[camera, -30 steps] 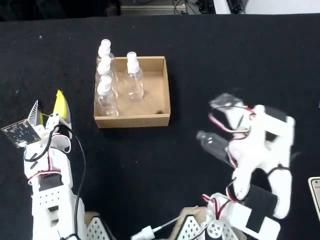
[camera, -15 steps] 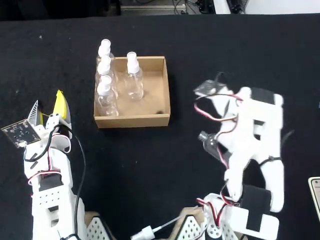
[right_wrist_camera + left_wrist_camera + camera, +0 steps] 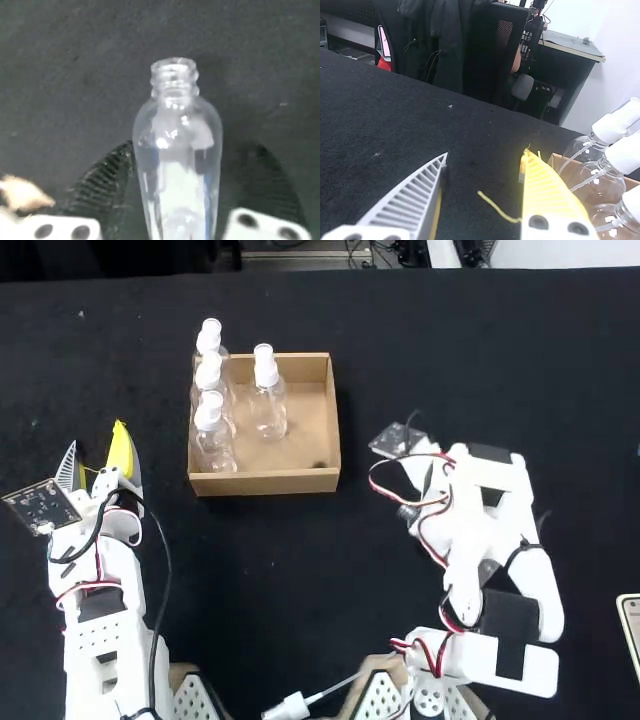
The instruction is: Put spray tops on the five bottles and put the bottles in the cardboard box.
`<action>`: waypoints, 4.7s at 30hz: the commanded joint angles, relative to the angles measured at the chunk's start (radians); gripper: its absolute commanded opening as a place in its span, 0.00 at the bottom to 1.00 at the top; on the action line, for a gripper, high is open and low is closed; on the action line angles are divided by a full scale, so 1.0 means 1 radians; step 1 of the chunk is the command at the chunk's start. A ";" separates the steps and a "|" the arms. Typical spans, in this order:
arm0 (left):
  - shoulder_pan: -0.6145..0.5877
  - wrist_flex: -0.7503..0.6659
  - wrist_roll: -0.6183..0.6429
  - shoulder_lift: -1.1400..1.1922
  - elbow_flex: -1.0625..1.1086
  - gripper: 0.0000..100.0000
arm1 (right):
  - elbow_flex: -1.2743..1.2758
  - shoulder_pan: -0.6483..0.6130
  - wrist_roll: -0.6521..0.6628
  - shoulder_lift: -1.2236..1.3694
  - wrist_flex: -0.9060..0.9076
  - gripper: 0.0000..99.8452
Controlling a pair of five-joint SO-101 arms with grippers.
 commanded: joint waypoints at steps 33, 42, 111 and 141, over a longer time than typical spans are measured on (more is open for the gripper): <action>0.183 1.531 -0.569 0.152 -1.242 0.21 | -0.188 0.259 -0.798 -0.513 -0.003 0.01; 0.794 1.930 -0.658 0.453 -1.471 0.21 | -0.222 0.499 -0.720 -0.513 -0.018 0.01; 1.440 1.419 -0.420 0.497 -0.576 0.06 | -0.587 0.698 -0.644 -0.094 -0.017 0.01; 0.004 2.031 -0.694 0.812 -2.223 0.06 | -0.424 -0.002 -0.887 -0.424 0.118 0.01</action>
